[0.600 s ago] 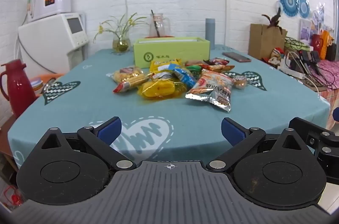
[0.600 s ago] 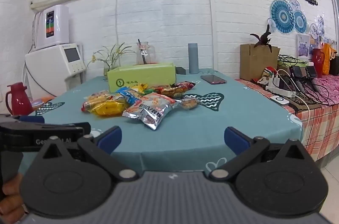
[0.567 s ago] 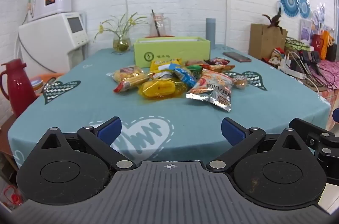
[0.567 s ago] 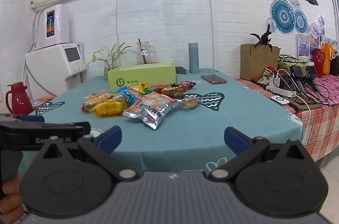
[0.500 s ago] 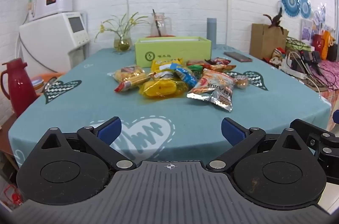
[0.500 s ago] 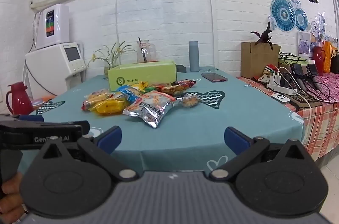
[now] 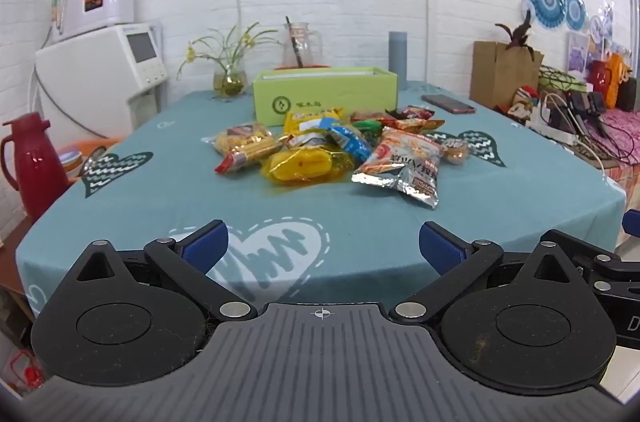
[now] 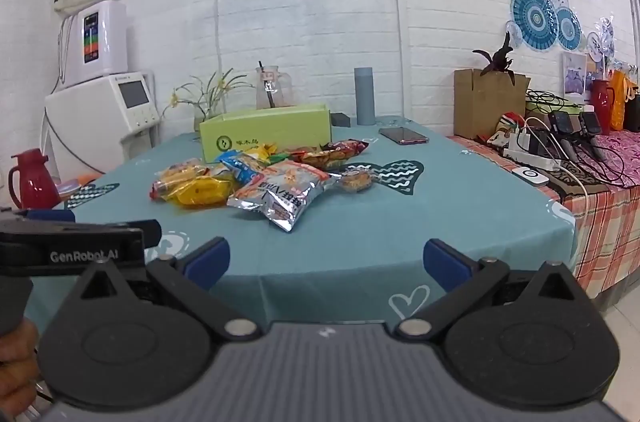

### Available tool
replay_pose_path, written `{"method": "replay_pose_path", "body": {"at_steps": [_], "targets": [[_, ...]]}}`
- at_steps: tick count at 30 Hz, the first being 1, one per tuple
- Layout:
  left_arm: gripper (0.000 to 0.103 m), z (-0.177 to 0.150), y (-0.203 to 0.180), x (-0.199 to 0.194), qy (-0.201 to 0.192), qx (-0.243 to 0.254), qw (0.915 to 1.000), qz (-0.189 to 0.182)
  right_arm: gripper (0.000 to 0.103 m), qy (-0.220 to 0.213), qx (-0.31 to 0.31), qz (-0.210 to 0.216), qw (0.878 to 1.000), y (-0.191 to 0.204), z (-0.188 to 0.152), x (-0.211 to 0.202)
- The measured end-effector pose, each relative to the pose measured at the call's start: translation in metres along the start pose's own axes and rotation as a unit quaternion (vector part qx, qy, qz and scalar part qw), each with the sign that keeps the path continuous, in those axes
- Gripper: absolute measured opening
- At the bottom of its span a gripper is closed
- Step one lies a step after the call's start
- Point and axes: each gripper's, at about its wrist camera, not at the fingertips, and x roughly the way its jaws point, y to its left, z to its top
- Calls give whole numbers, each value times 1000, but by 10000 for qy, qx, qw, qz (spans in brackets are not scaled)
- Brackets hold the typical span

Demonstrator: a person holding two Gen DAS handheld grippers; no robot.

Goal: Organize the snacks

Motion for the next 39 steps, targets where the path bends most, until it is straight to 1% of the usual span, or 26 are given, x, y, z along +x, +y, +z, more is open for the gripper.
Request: {"method": "replay_pose_path", "body": {"at_steps": [39], "targets": [[92,-9,0,11,252,-29,9997,-29,103,206,-198,82,9996,11,-6,10]]}}
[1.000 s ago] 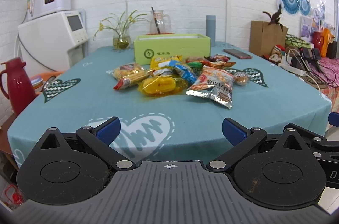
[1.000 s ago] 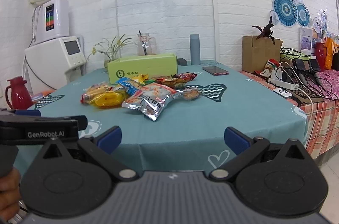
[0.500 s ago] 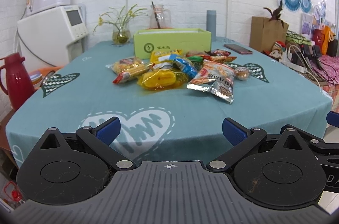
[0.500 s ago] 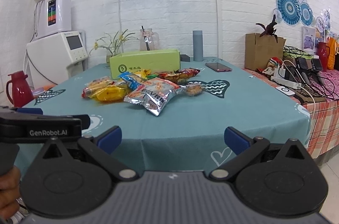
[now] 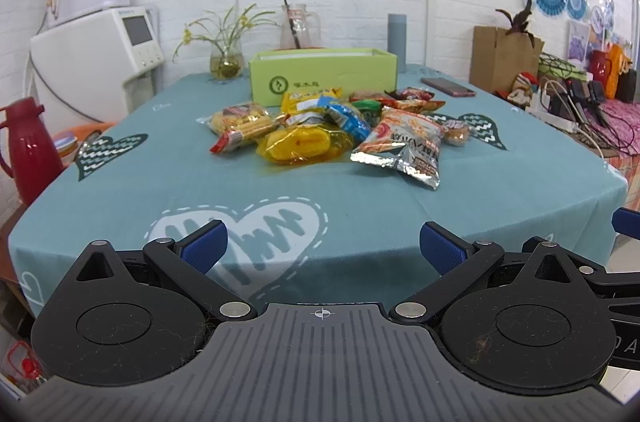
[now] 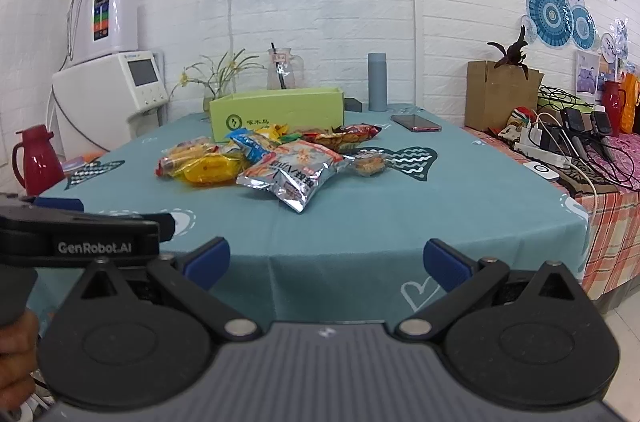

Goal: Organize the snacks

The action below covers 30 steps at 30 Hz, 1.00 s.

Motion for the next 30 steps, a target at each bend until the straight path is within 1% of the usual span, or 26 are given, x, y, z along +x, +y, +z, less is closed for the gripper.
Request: {"method": "replay_pose_path", "body": {"at_steps": [16,19,21,23,24,27,30], "targets": [[92,1,1,7,74,7,10000,17,103,95,-4,-87,9999,-3,-4,9],[92,8,5,16,73,30,10000,7,103,129,-31,-96,9999,-6,-4,11],[92,18,13,30,156,-105,9998,43,103,54,47,6,10000,-11,-2,16],[92,26,20,48,294,-217,9993,12,103,-10,66,249,9997,-15,5,33],[92,28,23,57,388,-256,9989,-12,103,23,38,292,9996,-17,10,46],[90,30,30,79,616,-313,9976,23,103,206,-13,187,9996,-21,27,90],[89,29,35,94,774,-374,9963,27,103,447,-44,233,9987,-24,36,128]]}}
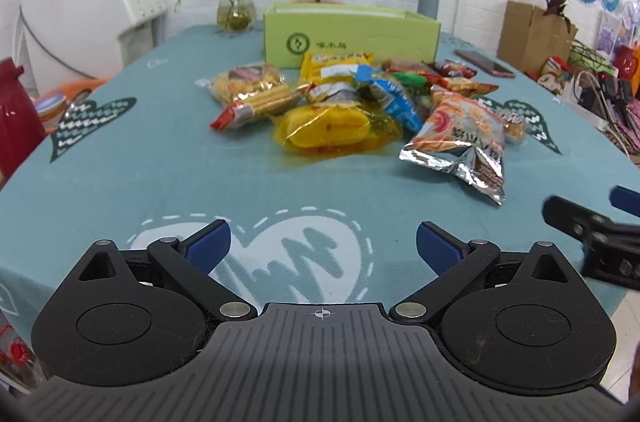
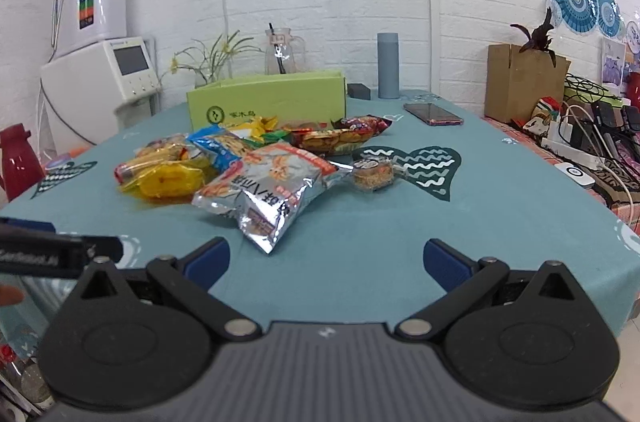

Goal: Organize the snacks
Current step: 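Move the left gripper to the silver-orange chip bag and close on it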

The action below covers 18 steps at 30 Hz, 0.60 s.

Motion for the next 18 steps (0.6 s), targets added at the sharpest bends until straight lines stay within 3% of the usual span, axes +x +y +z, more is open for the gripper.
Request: {"method": "replay_pose_path", "body": {"at_steps": [5,11,14,16,18], "targets": [[89,5,-4,20,233,30,9997,-107,103,466,-24,80,9989,-2,-2,35],[88,16,-12,48,550,208,9980,-248,103,421,-261,53,9988,-2,-3,49],[90,18,-12,57,530,457,9973,-220,102,315,-282,122,9990,-9,-5,51],[91,21,-7,62,542,500,9968,-308,102,415,-295,126,9986,-11,-3,49],[86,30,-3,65,698,497,9955,-394,103,657,-303,221,9971,-13,5,51]]}}
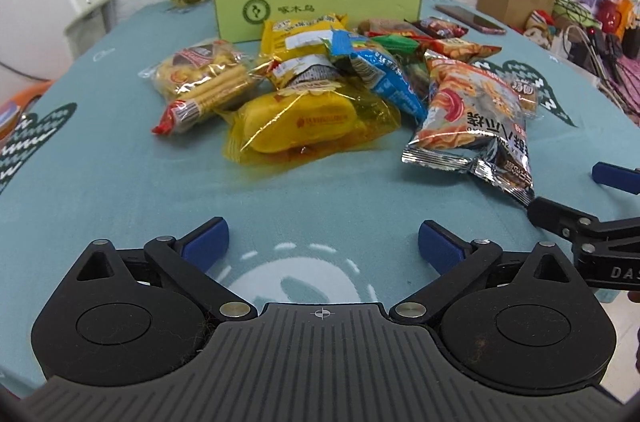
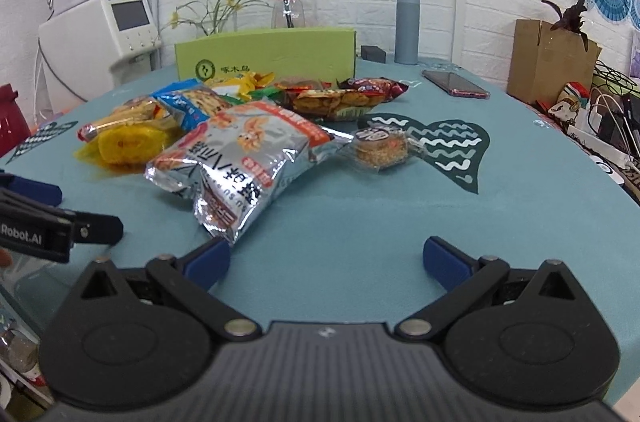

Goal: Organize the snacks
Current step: 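Move the left gripper to the silver-orange chip bag and close on it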

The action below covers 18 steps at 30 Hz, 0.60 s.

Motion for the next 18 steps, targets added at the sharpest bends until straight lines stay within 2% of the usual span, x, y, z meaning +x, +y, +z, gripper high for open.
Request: {"method": "replay_pose_path", "body": {"at_steps": [1,2,3,5,6,8,11,14,18], "targets": [[73,7,3,-2,66,-57,9999,-125,103,58,66,127,9999,-2,4,-1],[66,16,6,-6,56,-131,9991,-410,103,-1,113,310,9995,-4,7,-4],[68,25,8,-11,-19,-201,9969,-756,103,-65,118,466,9988,-4,11,-6],[82,45,9,-19,-230,-262,9910,-1295,103,-100,-8,644,9979,0,20,-6],[83,55,5,-20,-338,-204,9884,-1465,103,-120,-79,715,9973,3,24,-3],[84,69,-5,-15,-405,-9,9869,-1561,102,-72,-175,850,9962,9,30,5],[78,78,-21,3,-136,189,9845,-1738,102,51,-242,1066,9940,15,36,20],[71,79,-30,20,210,168,9807,-1938,102,122,-385,1153,9925,21,40,32],[66,80,-32,31,326,138,9800,-1960,100,226,-366,1290,9907,22,42,46]]}}
